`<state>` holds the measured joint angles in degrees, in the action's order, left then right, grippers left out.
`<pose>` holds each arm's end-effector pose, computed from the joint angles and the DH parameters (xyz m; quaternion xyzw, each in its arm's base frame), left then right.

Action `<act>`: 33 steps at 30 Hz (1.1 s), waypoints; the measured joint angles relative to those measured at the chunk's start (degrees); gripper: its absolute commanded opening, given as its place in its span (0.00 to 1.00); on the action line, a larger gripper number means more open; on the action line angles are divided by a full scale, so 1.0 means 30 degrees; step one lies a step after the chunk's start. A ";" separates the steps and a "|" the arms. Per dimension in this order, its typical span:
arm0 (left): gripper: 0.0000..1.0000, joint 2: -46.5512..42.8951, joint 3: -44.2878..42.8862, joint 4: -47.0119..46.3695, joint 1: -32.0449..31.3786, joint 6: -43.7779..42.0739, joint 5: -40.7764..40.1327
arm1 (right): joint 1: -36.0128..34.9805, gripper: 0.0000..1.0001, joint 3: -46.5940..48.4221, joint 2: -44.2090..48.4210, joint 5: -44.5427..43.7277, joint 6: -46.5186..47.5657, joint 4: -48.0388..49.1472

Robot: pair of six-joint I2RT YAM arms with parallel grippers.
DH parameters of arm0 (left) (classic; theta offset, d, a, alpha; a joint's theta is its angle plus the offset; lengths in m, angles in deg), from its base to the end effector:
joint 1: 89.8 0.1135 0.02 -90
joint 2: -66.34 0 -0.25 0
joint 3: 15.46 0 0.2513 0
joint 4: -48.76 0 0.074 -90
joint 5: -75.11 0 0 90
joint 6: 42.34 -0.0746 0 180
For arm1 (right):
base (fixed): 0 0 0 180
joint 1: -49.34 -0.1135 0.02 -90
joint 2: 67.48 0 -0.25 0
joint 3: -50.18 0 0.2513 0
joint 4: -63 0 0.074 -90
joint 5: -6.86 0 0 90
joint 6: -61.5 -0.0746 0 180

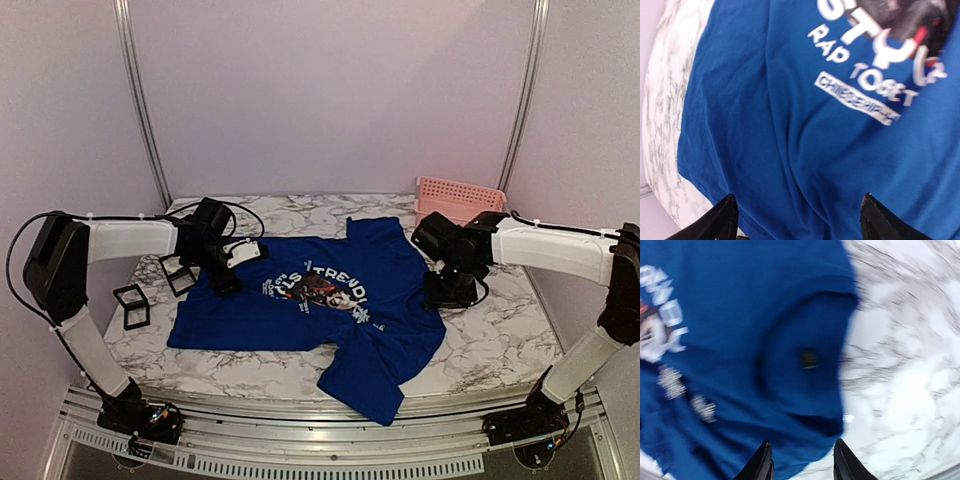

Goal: Pin the brooch onto the clothing
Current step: Smooth out the clothing with brooches at the center of the board.

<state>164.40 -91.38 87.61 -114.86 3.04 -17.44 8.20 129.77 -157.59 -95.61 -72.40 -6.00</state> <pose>0.3274 -0.1494 0.1364 0.5484 0.7976 0.0638 0.2431 0.2322 0.1815 0.1732 0.0338 0.9894 -0.0184 0.1400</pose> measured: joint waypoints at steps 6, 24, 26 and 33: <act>0.45 -0.6477 0.4211 0.1158 -0.2492 -0.0291 0.1530 | -0.3796 0.27 0.0525 0.0488 0.2703 0.0321 0.2703; 0.36 -0.5435 0.7766 -0.0816 -0.6397 -0.2120 -0.0131 | 0.3271 0.06 0.7949 -1.0557 0.3293 0.6608 0.7963; 0.35 -0.5515 0.7832 -0.0692 -0.6411 -0.2987 -0.0102 | 0.3446 0.06 0.8291 -1.0928 0.3249 0.6936 0.8167; 0.32 -0.6142 0.8080 0.0984 -0.6411 -0.5748 0.0401 | 0.5129 0.06 1.1118 -1.3027 0.2798 0.7934 0.7919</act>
<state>145.98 -67.14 90.56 -134.10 -14.20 -16.24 23.58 163.13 -196.67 -87.22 -48.60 17.76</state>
